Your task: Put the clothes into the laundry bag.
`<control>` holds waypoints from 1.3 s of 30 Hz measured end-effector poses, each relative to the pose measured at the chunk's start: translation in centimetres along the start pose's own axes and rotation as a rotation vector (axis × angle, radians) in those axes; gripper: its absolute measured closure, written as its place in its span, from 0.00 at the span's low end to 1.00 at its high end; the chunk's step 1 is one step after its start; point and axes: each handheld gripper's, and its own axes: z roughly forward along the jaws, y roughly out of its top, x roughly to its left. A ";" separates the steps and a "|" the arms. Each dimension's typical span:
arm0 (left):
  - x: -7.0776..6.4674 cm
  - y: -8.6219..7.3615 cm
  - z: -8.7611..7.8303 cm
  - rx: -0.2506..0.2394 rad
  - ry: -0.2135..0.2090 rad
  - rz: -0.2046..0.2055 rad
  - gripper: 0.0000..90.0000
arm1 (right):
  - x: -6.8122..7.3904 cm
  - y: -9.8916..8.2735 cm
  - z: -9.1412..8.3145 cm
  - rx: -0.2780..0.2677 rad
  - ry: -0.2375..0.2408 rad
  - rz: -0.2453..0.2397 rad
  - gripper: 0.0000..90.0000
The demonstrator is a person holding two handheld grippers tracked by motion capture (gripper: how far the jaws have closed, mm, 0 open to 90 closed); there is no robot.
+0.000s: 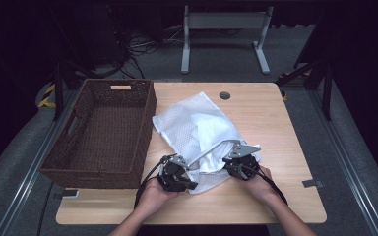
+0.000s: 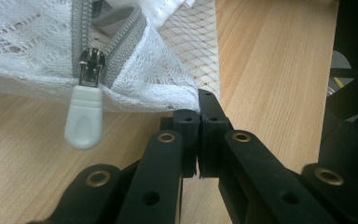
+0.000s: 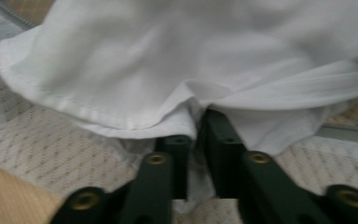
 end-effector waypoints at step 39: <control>-2.3 -0.3 -4.7 -0.079 0.135 0.000 0.91 | -0.7 1.1 -1.1 -0.044 0.099 0.004 0.59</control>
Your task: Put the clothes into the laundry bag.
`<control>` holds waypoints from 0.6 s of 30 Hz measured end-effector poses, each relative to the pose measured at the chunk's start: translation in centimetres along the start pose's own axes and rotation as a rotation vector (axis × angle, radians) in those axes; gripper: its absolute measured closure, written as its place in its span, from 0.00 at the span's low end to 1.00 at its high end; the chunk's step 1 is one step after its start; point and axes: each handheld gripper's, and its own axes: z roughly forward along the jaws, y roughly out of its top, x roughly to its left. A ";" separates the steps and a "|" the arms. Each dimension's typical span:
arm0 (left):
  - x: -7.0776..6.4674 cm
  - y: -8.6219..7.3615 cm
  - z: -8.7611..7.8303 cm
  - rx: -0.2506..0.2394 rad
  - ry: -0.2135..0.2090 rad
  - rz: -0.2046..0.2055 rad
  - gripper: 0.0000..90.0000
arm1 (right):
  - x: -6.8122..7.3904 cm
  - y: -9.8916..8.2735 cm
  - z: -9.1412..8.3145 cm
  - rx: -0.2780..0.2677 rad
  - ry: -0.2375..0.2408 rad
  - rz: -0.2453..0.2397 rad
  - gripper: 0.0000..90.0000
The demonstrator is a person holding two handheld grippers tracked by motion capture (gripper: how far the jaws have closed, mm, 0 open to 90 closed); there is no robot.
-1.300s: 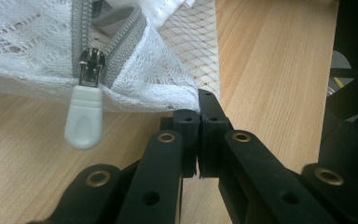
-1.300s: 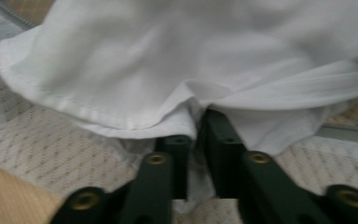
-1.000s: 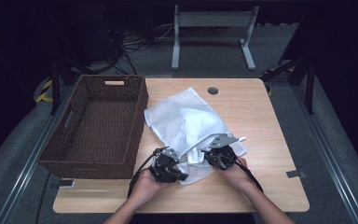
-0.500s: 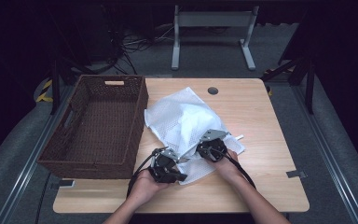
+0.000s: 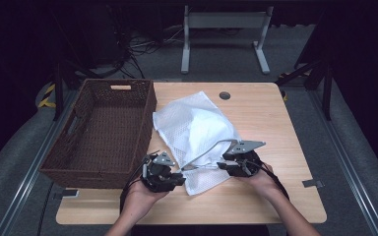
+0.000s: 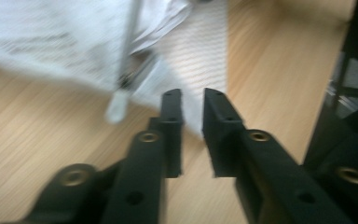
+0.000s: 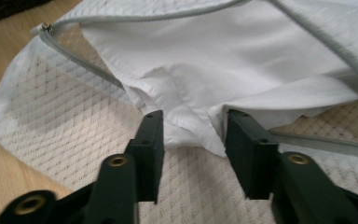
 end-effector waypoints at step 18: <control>-0.1 0.8 6.3 0.133 0.036 0.092 1.00 | 1.7 0.8 3.2 0.080 -0.073 -0.098 0.93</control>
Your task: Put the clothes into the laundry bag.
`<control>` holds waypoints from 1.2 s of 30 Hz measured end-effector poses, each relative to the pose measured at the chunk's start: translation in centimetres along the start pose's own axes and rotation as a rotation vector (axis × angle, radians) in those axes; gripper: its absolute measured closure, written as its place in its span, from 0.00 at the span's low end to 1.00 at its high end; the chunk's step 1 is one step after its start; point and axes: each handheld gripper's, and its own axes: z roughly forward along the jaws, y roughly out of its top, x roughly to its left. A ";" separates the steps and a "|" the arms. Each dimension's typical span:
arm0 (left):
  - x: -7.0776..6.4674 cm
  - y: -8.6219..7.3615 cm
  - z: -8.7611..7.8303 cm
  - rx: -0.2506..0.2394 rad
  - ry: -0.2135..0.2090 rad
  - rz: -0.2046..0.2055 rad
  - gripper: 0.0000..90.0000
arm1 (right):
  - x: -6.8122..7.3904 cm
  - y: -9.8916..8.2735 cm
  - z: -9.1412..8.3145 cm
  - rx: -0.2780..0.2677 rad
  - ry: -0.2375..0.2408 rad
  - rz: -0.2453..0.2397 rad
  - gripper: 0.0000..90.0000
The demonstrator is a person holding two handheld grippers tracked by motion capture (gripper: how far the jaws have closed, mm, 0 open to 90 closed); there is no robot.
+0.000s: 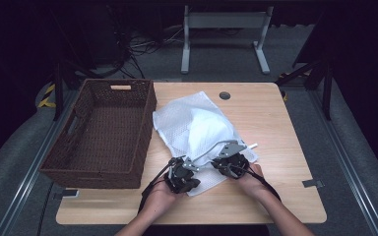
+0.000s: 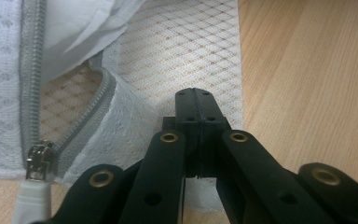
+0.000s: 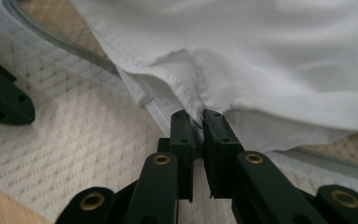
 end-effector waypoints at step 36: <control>0.8 -1.0 -1.9 -0.045 -0.004 -0.048 1.00 | -7.6 -3.8 -3.8 -0.020 -0.155 0.133 1.00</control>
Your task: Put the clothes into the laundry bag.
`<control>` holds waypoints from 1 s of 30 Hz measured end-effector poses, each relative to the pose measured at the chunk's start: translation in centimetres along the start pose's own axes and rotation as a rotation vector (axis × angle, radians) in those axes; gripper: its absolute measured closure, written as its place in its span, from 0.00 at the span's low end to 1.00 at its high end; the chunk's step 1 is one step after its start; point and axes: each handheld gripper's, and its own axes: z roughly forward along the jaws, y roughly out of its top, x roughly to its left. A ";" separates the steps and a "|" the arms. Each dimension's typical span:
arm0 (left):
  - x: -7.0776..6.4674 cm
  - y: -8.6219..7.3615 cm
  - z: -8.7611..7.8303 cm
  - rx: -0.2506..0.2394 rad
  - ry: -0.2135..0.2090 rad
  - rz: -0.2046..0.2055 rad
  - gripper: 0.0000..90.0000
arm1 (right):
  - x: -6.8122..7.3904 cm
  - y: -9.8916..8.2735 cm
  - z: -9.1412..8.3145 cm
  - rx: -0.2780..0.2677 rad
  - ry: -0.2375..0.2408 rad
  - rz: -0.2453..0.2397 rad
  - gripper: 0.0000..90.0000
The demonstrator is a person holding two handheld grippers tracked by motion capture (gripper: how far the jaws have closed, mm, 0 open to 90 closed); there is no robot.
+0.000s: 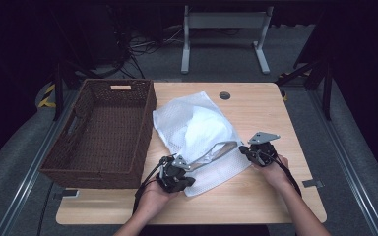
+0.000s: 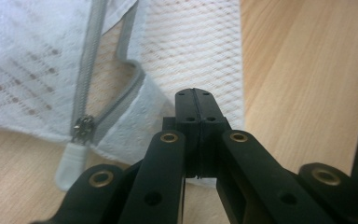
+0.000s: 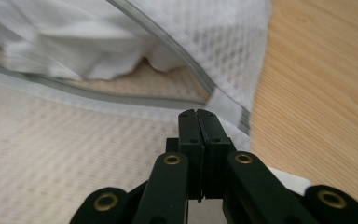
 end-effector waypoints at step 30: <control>4.3 2.0 1.4 0.006 0.106 -0.063 1.00 | 0.0 -3.5 -3.1 0.111 -0.017 -0.008 1.00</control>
